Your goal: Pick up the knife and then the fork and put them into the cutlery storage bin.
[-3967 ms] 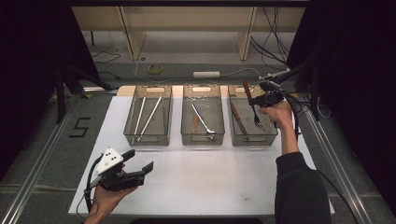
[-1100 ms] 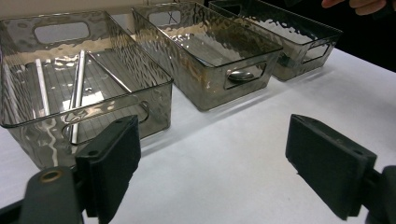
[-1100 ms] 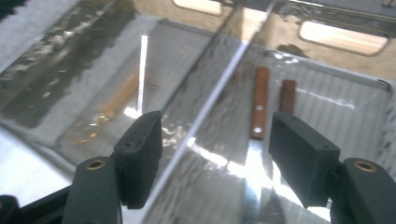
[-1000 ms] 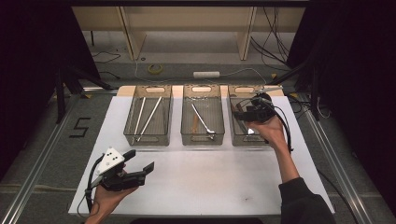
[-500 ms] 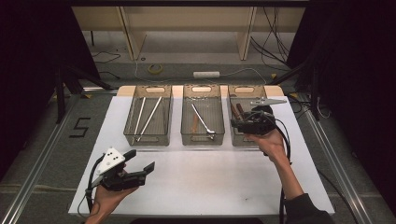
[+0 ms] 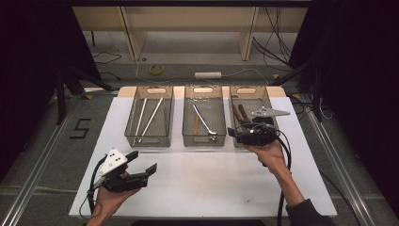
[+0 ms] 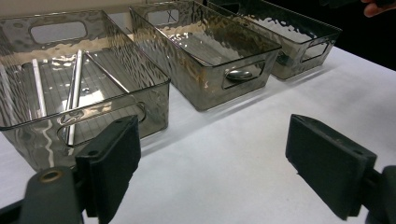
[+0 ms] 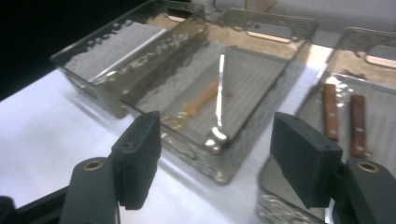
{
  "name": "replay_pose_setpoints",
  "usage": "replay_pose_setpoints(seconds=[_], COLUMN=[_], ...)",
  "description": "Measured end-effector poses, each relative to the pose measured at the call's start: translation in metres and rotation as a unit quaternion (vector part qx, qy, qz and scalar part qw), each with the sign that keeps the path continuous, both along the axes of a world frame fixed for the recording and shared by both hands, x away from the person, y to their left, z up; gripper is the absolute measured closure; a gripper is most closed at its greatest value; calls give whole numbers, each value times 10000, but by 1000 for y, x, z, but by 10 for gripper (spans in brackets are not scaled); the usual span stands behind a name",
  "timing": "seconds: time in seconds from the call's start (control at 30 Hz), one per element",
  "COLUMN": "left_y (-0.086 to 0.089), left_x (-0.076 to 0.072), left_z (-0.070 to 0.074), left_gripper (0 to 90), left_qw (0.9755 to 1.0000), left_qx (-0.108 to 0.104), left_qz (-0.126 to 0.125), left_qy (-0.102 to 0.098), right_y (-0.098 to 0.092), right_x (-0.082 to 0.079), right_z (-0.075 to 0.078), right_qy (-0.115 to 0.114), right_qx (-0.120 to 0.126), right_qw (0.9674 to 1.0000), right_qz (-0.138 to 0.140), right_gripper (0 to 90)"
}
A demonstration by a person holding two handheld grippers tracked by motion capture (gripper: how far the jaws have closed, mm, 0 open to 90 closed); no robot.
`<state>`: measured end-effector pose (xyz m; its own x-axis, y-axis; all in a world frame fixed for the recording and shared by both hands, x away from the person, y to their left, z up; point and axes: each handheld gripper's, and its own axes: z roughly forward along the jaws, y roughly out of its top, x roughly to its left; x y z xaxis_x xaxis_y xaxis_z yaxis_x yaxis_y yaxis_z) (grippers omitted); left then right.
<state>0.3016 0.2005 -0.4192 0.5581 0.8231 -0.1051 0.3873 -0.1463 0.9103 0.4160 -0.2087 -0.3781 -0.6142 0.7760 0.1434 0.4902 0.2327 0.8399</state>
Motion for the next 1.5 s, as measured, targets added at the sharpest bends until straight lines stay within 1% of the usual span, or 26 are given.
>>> replay_pose_setpoints(seconds=[0.17, 0.33, 0.47, 0.57, 0.7, 1.13, 1.33, 1.5], left_y=[1, 3, 3, 3, 3, 3, 2, 3], left_x=[0, -1, -1, -2, -1, -1, -1, -1], left_z=[-1, -1, -1, -1, -1, -1, -1, -1], left_gripper=[176, 176, 176, 176, 176, 176, 176, 176], left_qw=[10000, 10000, 10000, 10000, 9999, 9999, 9999, 9998], left_qx=[-6, -41, -38, -27, -91, -90, -107, -150], left_qz=[-27, -12, -28, -39, -51, -74, -84, -94], left_qy=[10, 11, 7, 15, 40, 42, 51, 71], right_y=[6, 8, 10, 10, 10, 1, -6, -13], right_x=[-10, -19, -27, -33, -39, -58, -69, -79], right_z=[-2, -5, -10, -13, -16, -23, -28, -34], right_qy=[-134, -179, -214, -270, -326, -435, -551, -587], right_qx=[51, 193, 234, 351, 404, 607, 685, 721], right_qw=[9998, 9994, 9989, 9983, 9977, 9959, 9950, 9947], right_qz=[149, 229, 342, 390, 427, 513, 482, 438], right_gripper=[347, 346, 332, 329, 317, 317, 318, 318])
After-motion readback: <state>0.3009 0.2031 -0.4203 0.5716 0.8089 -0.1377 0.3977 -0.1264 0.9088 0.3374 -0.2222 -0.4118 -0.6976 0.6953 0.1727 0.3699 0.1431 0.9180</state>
